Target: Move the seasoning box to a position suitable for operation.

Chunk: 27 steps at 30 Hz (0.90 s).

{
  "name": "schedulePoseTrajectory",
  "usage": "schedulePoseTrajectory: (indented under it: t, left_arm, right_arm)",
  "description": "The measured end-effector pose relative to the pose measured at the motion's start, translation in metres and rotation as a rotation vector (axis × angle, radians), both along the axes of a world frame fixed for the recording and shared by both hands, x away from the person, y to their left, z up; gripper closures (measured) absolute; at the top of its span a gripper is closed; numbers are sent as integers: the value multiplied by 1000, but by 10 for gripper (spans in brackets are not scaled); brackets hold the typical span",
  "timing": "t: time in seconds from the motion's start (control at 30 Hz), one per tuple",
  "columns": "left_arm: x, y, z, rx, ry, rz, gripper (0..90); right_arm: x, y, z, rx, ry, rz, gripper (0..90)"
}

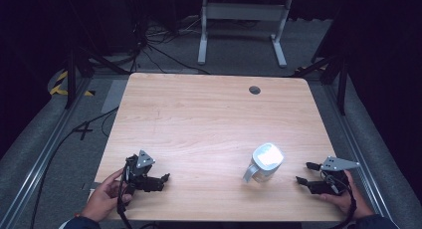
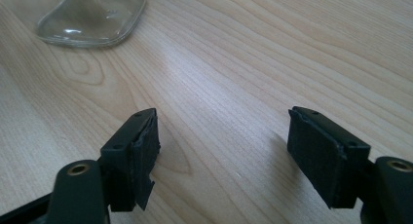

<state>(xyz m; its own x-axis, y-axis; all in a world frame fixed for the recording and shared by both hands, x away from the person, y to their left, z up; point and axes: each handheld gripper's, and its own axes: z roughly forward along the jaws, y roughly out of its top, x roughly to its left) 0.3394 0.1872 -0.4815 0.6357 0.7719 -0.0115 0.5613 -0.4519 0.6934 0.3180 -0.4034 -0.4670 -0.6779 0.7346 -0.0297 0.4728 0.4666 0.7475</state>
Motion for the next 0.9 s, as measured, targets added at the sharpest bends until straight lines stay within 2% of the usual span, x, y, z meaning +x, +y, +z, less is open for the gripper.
schedulePoseTrajectory:
  t: [0.1, 0.47, 0.57, 0.63, 0.67, 0.73, 0.77, 0.8, 0.83, 0.87, 0.9]
  left_arm:
    - [1, -2, -1, -6, 14, -6, 0]
    - [2, -2, -1, -4, 16, -14, 0]
    - [7, 0, 0, 0, 12, -61, 0]
    - [10, -3, 2, 19, 39, -61, 0]
    - [11, -5, 4, 26, 38, -73, 6]
    - [11, -12, 6, 34, 43, -110, 57]
    - [11, -12, 6, 34, 43, -110, 73]
    - [12, -21, 7, 45, 30, -135, 77]
    - [12, -21, 7, 45, 30, -135, 93]
    - [13, -28, 9, 44, 28, -185, 93]
    - [15, -35, 11, 43, 35, -250, 157]
  right_arm:
    - [0, 0, 0, 0, -2, -4, 273]
    - [-1, 0, 0, 0, -2, -8, 272]
    - [-1, 0, 0, 1, -1, -9, 271]
    - [-1, 0, 0, 1, -1, -9, 271]
    - [-1, 0, 0, 1, -1, -9, 271]
    - [-1, 0, 0, 1, -1, -9, 271]
    - [-1, 0, 0, 1, -1, -9, 271]
    - [-1, 0, 0, 1, -1, -9, 271]
    - [-1, 0, 0, 1, -1, -9, 271]
    - [-1, 0, 0, 1, -1, -9, 271]
    - [-1, 0, 0, 1, -1, -9, 271]
